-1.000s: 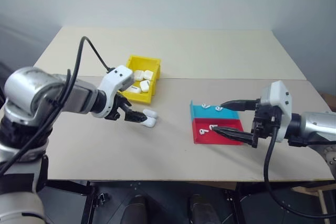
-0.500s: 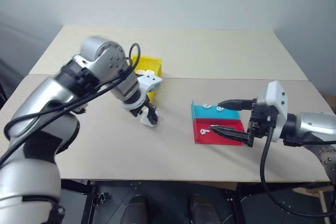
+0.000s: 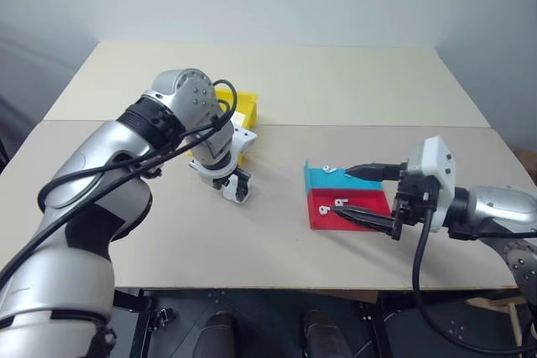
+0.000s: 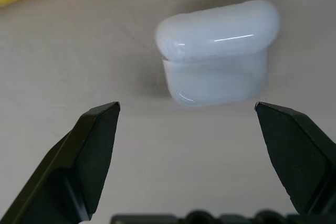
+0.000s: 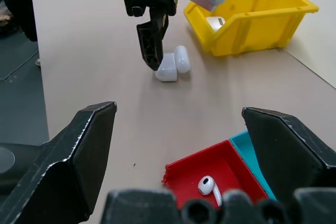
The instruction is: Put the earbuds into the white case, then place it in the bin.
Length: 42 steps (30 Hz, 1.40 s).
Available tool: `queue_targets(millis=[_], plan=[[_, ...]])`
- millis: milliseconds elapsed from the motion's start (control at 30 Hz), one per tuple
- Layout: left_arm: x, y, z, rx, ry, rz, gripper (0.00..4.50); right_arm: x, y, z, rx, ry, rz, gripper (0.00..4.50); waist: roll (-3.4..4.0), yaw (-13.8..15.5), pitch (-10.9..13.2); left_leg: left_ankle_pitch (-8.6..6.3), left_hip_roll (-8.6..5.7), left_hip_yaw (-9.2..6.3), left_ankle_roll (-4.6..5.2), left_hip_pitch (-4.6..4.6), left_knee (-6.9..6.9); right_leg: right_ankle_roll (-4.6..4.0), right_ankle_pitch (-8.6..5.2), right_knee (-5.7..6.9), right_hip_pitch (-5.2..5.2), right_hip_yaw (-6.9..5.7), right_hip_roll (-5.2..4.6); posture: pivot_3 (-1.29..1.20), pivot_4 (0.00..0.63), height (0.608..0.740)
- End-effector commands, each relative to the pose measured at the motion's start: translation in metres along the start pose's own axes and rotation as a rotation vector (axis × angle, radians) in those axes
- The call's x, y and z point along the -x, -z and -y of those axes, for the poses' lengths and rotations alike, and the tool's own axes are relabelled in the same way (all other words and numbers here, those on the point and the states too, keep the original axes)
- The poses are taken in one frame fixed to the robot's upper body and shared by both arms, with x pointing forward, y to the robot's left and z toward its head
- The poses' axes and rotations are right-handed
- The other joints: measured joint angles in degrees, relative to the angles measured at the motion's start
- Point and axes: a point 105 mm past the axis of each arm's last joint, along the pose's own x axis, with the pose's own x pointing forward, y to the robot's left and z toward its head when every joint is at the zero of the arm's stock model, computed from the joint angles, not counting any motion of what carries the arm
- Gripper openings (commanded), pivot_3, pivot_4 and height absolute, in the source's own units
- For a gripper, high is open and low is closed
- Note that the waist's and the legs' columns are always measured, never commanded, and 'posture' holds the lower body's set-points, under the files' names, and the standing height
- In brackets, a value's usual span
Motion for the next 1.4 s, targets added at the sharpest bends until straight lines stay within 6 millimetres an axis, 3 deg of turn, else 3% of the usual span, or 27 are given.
queue_targets(millis=[33, 367, 900, 1133, 1300, 1400], plan=[[0.004, -0.004, 0.003, 0.020, 0.010, 0.010, 4.50, 0.001, -0.010, -0.002, 0.057, 0.011, 0.038, 4.45, 0.00, 0.01, 0.00, 0.00, 0.00, 0.00, 0.00, 0.00, 0.00, 0.00, 0.00, 0.00, 0.00, 0.00, 0.00, 0.00, 0.150, 0.740], [-0.006, -0.014, 0.005, 0.161, -0.020, -0.034, 4.50, -0.001, -0.011, -0.003, 0.057, 0.015, 0.054, 4.45, -0.01, 0.06, 0.01, 0.01, -0.05, 0.00, -0.01, 0.00, 0.00, 0.00, 0.00, -0.03, 0.01, -0.01, -0.01, 0.00, 0.150, 0.740], [-0.016, -0.018, 0.008, 0.242, -0.061, -0.059, 4.50, -0.001, -0.008, -0.005, 0.056, 0.009, 0.064, 4.45, -0.02, 0.10, 0.01, 0.05, -0.08, -0.02, -0.09, 0.12, 0.00, 0.00, 0.00, -0.03, 0.16, -0.06, -0.04, 0.00, 0.150, 0.740], [-0.018, -0.018, 0.005, 0.262, -0.061, -0.042, 2.73, 0.001, -0.007, -0.008, 0.058, -0.002, 0.062, 4.50, -0.02, 0.06, 0.01, 0.06, -0.09, -0.03, -0.11, 0.10, -0.03, 0.01, 0.01, -0.05, 0.16, -0.07, -0.06, 0.00, 0.150, 0.740], [-0.011, -0.014, -0.006, 0.185, -0.017, 0.097, 2.73, -0.001, -0.007, -0.010, 0.053, -0.009, 0.067, 4.50, -0.01, -0.60, 0.00, 0.09, -0.07, -0.02, -0.16, 0.22, -0.07, 0.01, 0.01, 0.06, 0.17, -0.01, -0.06, 0.00, 0.150, 0.740], [0.001, 0.007, -0.014, 0.097, 0.046, 0.167, 2.73, 0.000, -0.006, -0.010, 0.054, -0.008, 0.065, 4.50, 0.00, -0.81, 0.01, 0.10, -0.04, -0.03, -0.19, 0.22, -0.11, 0.01, 0.01, 0.11, 0.13, 0.01, -0.05, 0.00, 0.150, 0.740]])
